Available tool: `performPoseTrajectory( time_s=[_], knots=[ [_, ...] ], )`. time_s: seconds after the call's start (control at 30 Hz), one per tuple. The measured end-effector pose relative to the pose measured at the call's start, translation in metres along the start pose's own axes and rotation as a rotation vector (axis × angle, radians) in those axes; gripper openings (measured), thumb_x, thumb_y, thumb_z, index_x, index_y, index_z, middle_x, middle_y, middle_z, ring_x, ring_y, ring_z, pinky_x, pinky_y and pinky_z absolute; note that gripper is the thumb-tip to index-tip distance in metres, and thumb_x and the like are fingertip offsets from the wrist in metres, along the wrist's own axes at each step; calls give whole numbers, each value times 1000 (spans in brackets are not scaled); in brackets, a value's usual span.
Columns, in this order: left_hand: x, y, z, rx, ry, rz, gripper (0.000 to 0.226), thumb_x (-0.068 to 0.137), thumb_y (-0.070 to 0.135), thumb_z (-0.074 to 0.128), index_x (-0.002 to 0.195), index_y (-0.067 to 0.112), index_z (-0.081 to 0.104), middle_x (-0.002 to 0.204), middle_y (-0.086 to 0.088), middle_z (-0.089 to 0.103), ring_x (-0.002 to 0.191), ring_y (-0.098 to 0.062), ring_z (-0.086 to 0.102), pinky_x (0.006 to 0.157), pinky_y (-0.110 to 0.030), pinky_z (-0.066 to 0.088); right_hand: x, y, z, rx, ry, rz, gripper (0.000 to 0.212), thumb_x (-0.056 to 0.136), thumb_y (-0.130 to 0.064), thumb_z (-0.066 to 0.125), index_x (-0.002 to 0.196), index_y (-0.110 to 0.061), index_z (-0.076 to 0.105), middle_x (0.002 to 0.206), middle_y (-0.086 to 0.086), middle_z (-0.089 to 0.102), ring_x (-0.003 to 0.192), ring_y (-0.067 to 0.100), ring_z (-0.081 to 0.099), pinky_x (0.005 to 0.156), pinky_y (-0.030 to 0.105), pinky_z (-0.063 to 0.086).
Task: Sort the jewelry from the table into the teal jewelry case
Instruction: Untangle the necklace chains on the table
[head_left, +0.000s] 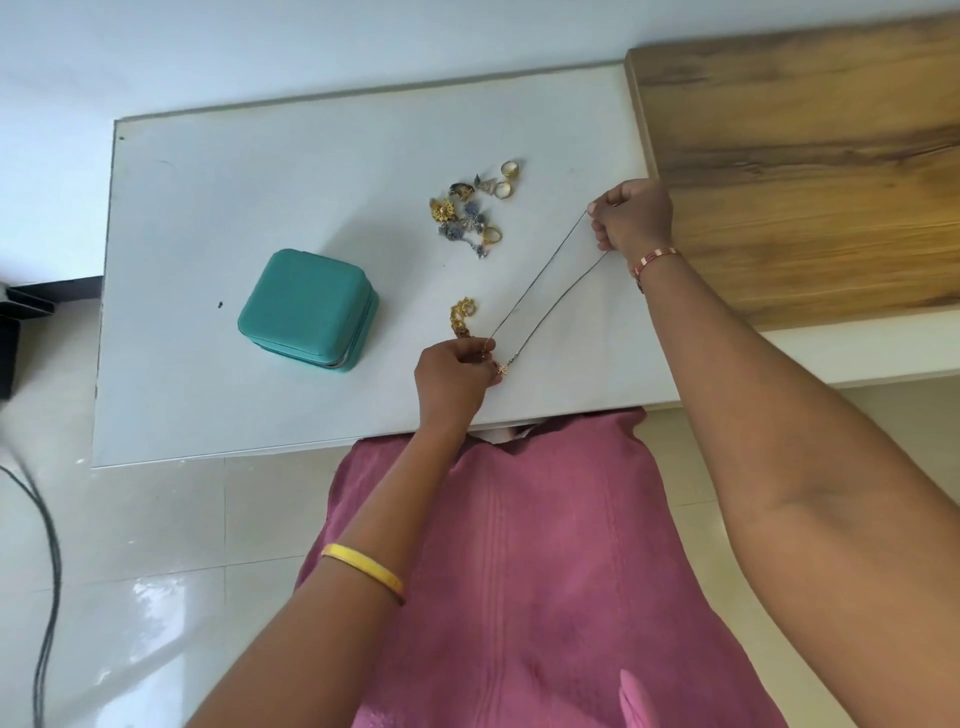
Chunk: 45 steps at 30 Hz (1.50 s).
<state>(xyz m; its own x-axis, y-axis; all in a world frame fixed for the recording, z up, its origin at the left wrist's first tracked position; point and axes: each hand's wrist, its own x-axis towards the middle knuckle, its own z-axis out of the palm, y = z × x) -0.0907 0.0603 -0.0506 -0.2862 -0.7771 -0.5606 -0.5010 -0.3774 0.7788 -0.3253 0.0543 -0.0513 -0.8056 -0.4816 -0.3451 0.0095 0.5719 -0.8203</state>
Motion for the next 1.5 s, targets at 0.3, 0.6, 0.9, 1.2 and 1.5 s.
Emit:
performPoseTrajectory(
  time_s=[0.3, 0.6, 0.9, 1.2, 1.5],
  knots=[
    [-5, 9, -2, 39, -9, -55, 32, 82, -7, 59, 112, 2, 65, 77, 4, 60, 48, 6, 59, 72, -12, 53, -7, -1, 11, -307, 146, -124, 8, 77, -4, 63, 78, -2, 71, 85, 9, 72, 69, 14, 57, 60, 20, 39],
    [-17, 14, -14, -192, 17, -194, 22, 87, -4, 51, 99, 4, 68, 84, -3, 63, 68, -13, 61, 88, -30, 55, -23, -5, 9, -338, 156, -184, 14, 84, -9, 60, 90, 0, 70, 97, 12, 70, 91, 24, 64, 67, 18, 37],
    [-24, 21, -33, -341, -30, -328, 29, 91, -1, 41, 111, 1, 62, 105, -10, 60, 101, -22, 56, 91, -35, 46, -59, -9, 22, -275, 140, -328, 15, 85, -11, 57, 90, -6, 69, 93, 12, 69, 88, 24, 63, 69, 20, 40],
    [-19, 21, -45, -358, 28, -314, 29, 93, 3, 43, 117, -2, 58, 107, -11, 57, 102, -23, 53, 86, -33, 45, -126, -10, 63, -575, -320, -369, 29, 76, -31, 73, 81, -4, 66, 86, 12, 69, 83, 23, 64, 68, 28, 48],
    [-1, 25, -51, -316, 84, -198, 22, 90, -1, 43, 93, 5, 64, 91, -6, 60, 91, -20, 54, 77, -27, 47, -136, -14, 91, -789, -314, -366, 41, 81, -7, 57, 55, -15, 27, 61, 5, 43, 78, 31, 54, 60, 27, 33]
  ],
)
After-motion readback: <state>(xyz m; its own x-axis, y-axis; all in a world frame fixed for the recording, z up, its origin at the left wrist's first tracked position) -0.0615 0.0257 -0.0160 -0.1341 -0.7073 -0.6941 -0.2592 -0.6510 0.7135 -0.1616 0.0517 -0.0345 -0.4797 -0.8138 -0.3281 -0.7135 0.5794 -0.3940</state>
